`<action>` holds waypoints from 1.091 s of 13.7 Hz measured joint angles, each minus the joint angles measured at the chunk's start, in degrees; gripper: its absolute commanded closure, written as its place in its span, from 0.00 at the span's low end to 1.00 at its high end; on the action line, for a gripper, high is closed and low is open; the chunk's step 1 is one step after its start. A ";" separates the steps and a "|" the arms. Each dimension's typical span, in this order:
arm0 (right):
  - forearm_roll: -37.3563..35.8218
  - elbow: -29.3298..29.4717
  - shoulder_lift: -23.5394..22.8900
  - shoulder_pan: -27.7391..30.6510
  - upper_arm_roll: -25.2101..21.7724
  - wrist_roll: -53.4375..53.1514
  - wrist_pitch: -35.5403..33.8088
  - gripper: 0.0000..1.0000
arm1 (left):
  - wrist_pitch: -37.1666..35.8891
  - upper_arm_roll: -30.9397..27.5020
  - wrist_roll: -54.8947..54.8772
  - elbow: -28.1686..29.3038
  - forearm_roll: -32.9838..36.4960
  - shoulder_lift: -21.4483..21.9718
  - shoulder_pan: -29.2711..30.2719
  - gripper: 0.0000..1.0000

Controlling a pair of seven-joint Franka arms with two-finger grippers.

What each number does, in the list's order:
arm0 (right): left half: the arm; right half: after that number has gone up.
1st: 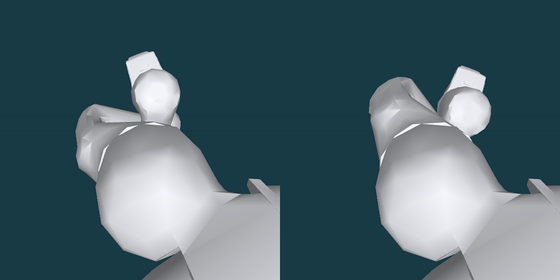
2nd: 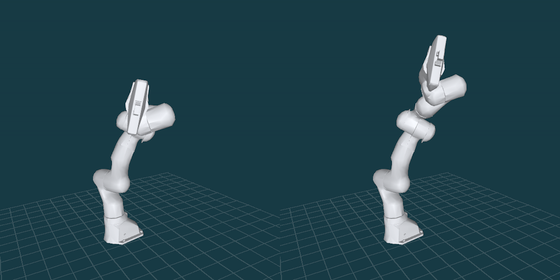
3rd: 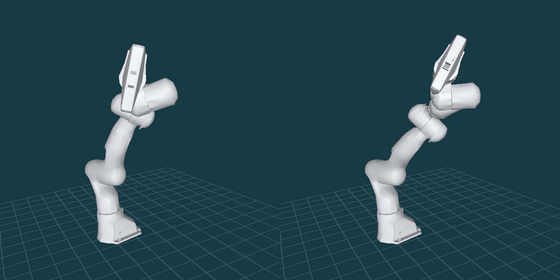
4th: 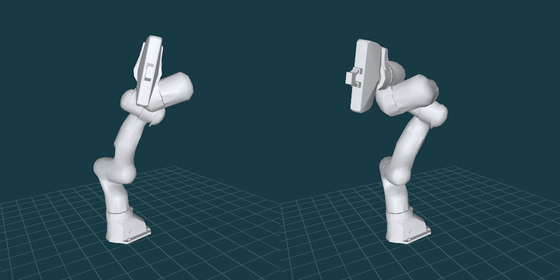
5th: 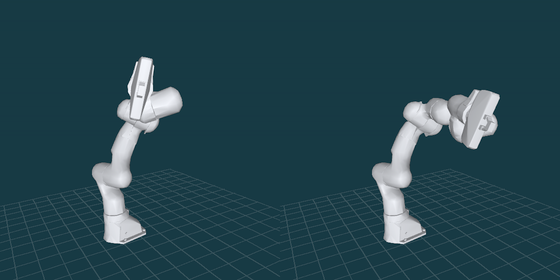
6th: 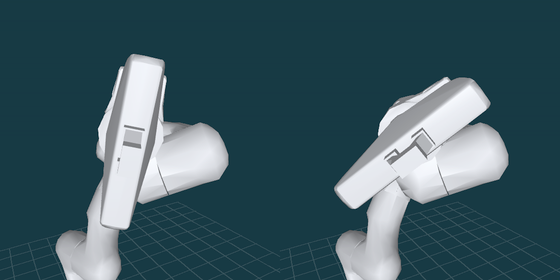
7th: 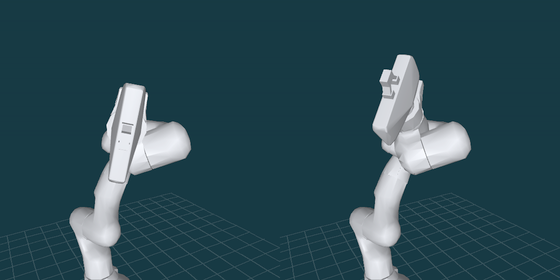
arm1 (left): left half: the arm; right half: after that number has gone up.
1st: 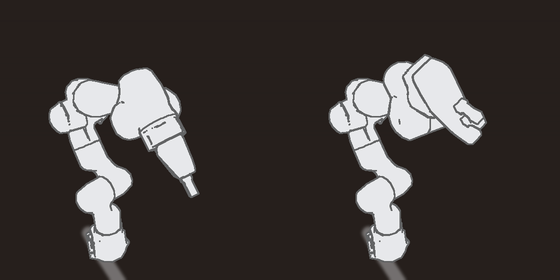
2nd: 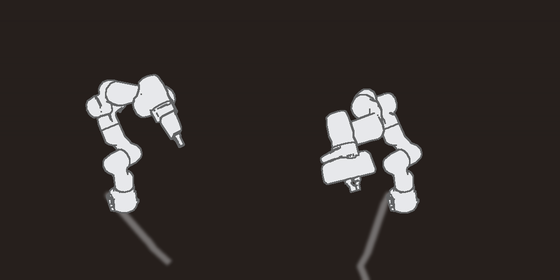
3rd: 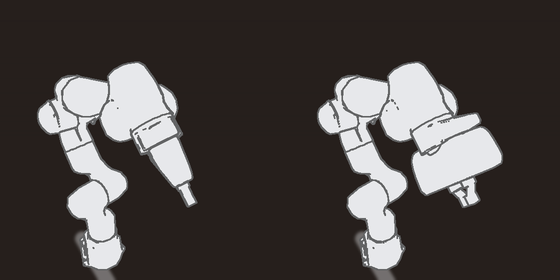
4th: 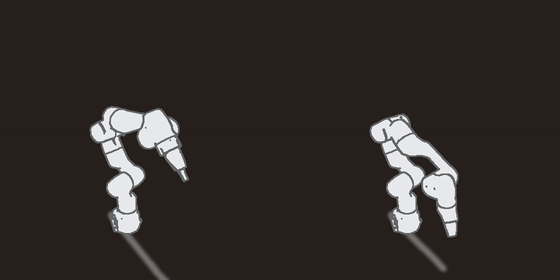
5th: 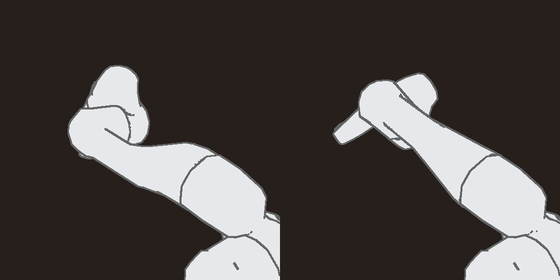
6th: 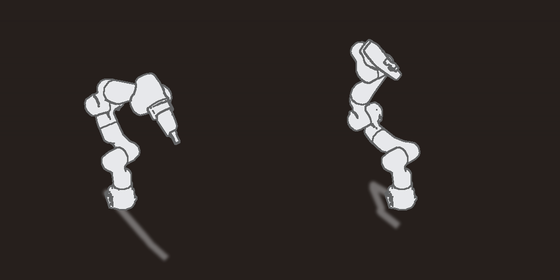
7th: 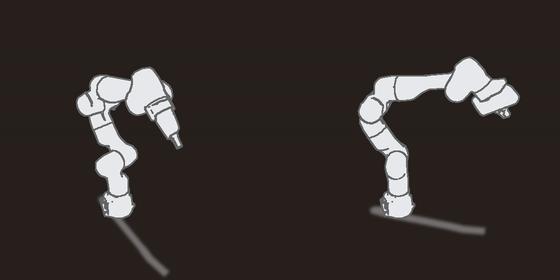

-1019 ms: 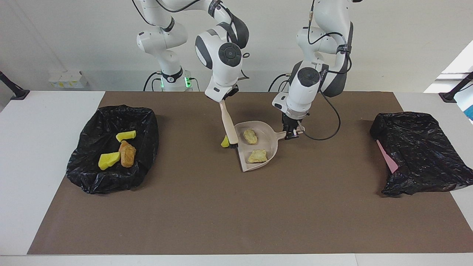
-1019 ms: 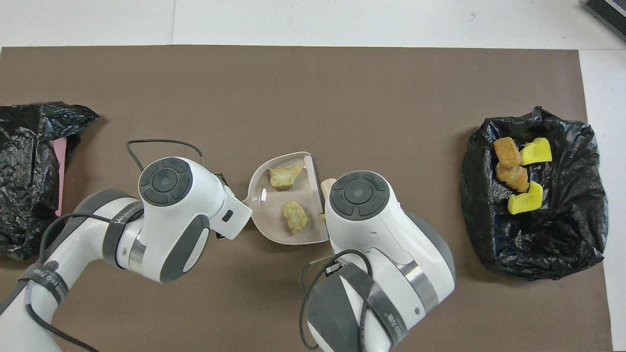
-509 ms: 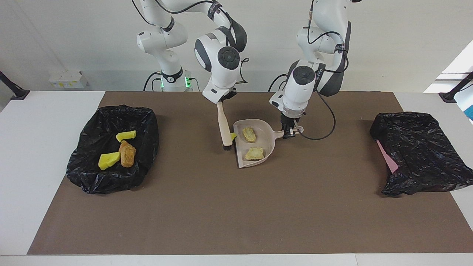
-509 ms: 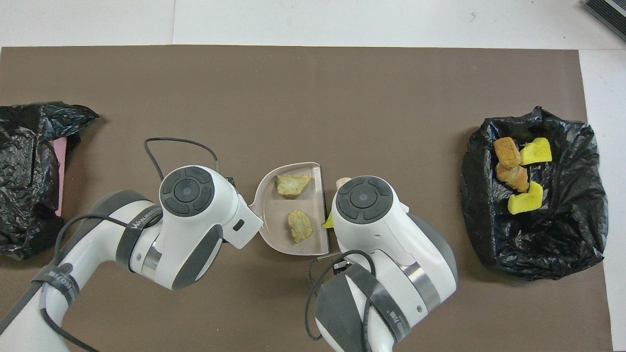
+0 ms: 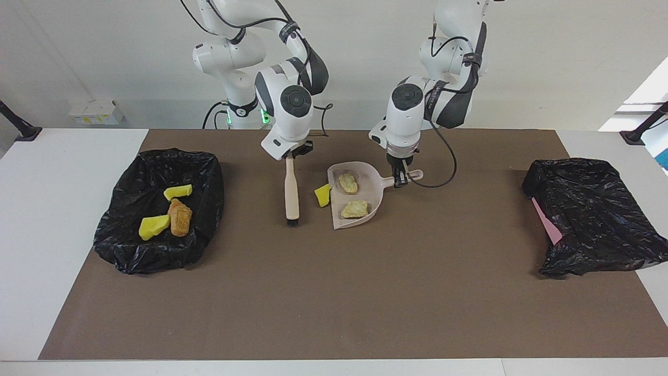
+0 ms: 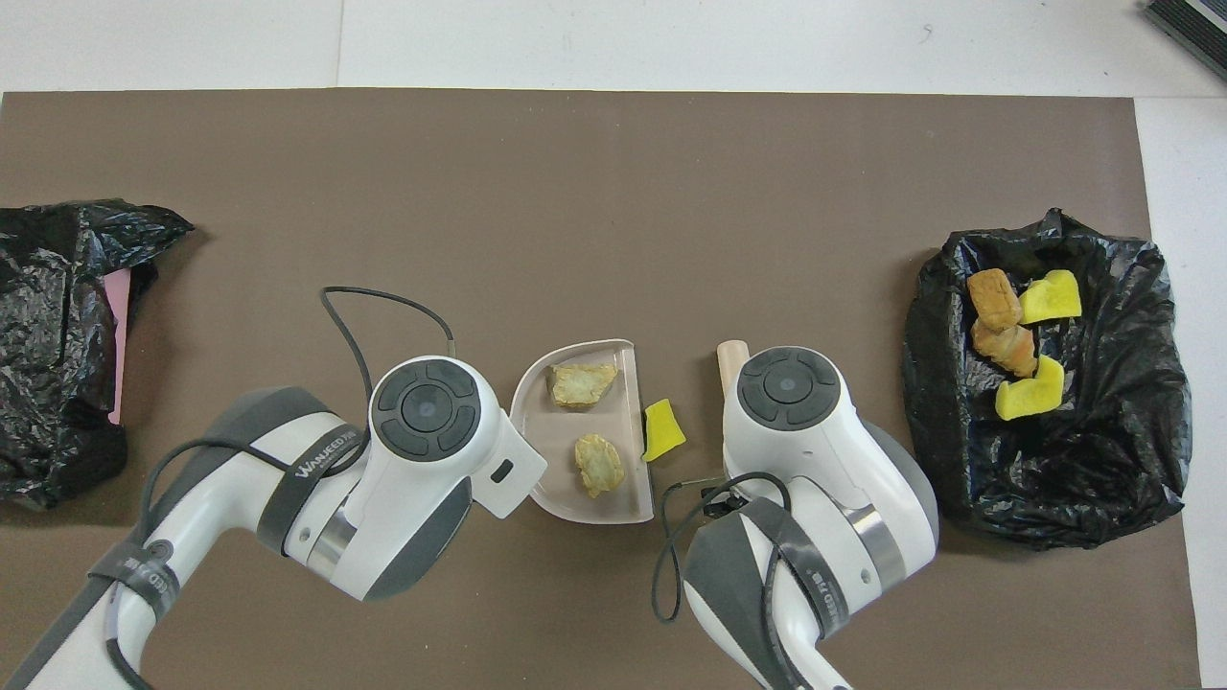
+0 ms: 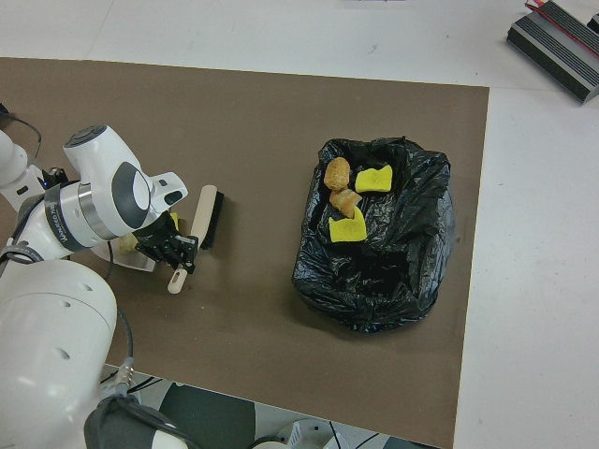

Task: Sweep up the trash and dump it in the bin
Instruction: 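Push the yellow sponge into the dustpan with the right gripper's brush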

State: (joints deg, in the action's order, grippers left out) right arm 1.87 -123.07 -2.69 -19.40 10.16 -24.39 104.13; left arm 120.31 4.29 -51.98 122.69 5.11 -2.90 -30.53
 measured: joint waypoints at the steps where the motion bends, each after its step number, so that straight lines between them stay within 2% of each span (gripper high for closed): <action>1: 1.25 -0.64 0.02 -0.46 0.16 0.02 0.85 1.00 | -0.46 -0.01 1.19 0.04 0.04 0.20 -0.47 1.00; 8: 9.99 0.13 0.99 -7.61 0.58 -0.10 3.20 1.00 | 0.11 0.10 7.51 1.24 0.14 0.82 -2.00 1.00; 11: 10.34 1.28 0.99 -8.89 0.59 -1.15 3.95 1.00 | 4.97 -0.32 4.70 2.91 0.15 0.58 -1.62 1.00; 15: 10.34 3.11 1.19 -8.80 0.38 -1.16 3.75 1.00 | 6.08 -0.65 -1.28 2.92 0.14 0.19 1.44 1.00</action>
State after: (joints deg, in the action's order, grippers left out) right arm 12.21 -119.97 -1.49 -28.19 10.54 -25.54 107.88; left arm 126.40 3.64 -53.26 125.61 5.25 -2.71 -29.08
